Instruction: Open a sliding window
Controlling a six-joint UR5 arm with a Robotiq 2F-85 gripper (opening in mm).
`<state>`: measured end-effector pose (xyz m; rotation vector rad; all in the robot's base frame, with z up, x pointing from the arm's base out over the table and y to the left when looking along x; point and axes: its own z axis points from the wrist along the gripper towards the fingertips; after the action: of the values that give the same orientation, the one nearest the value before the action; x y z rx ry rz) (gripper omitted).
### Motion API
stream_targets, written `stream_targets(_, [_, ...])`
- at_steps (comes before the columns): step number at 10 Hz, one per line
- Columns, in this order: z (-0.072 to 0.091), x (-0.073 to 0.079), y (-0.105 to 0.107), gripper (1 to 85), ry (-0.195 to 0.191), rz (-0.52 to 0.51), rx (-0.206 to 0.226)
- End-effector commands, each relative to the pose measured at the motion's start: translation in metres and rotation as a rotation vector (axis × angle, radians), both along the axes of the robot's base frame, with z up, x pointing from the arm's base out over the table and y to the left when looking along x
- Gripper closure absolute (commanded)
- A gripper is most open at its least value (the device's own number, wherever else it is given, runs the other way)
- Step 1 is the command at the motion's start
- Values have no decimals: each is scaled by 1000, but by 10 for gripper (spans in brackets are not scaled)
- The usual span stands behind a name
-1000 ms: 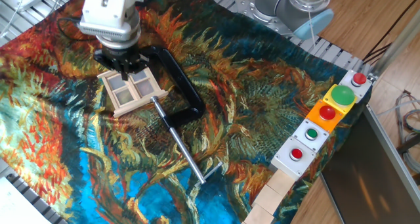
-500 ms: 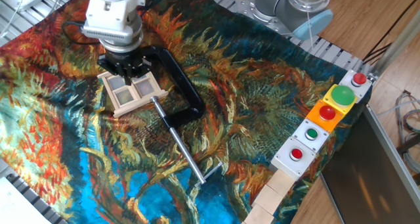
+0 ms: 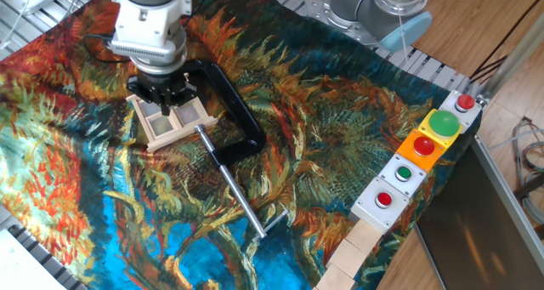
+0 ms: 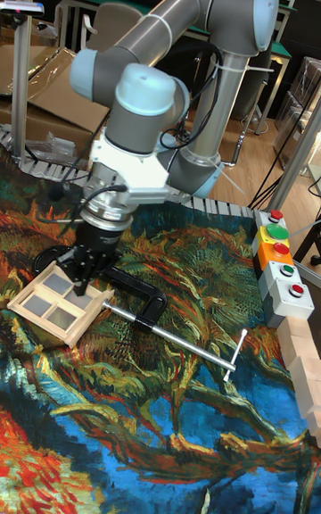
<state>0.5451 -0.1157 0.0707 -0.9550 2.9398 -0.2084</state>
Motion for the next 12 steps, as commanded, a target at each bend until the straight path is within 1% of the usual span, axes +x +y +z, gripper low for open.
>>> stream_targets(1, [-7, -13, -30, 843, 7, 35, -7])
stream_targets(2, [-9, -18, -40, 843, 5, 45, -14])
stream_targets(3, [-9, -18, -38, 843, 3, 51, -9])
stream_targets(5, [-8, -5, -39, 843, -46, 74, -15])
stream_targets(7, [-8, -8, -37, 843, -34, 48, -6])
stream_targets(8, [-9, -9, -34, 843, -34, 32, 10])
stream_targets(9, [-8, -7, -37, 843, -42, 32, -3])
stream_targets(10, [-8, -7, -35, 843, -41, 35, 5])
stream_targets(11, [-9, -10, -34, 843, -31, 23, 9])
stream_targets(12, [-11, -15, -33, 843, -11, 4, 11])
